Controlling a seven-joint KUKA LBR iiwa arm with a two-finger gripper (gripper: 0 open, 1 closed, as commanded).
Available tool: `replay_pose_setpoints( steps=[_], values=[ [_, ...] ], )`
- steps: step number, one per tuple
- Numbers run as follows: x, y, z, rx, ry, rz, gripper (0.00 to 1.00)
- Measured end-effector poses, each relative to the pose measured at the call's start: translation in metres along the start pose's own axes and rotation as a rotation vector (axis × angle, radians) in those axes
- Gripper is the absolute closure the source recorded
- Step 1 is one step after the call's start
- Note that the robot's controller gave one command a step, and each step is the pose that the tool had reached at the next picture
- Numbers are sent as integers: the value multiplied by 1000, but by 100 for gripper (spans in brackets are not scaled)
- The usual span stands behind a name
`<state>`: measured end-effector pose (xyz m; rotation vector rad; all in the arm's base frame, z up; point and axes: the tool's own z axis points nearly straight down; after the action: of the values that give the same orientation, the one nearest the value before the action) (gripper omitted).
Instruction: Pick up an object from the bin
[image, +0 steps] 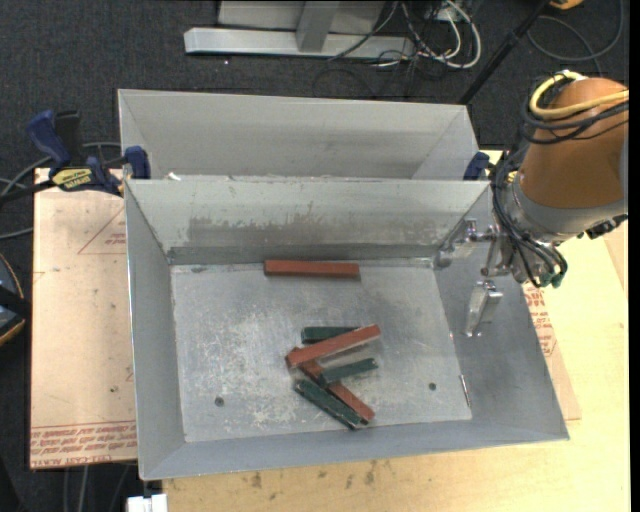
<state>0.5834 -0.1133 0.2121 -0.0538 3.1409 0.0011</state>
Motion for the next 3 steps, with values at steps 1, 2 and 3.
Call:
replay_pose_setpoints(
  steps=[1,2,3],
  values=[
    [1,17,25,3,-12,25,0],
    [-9,42,96,2,-6,-16,0],
    [9,54,135,-1,-7,18,0]
  ],
)
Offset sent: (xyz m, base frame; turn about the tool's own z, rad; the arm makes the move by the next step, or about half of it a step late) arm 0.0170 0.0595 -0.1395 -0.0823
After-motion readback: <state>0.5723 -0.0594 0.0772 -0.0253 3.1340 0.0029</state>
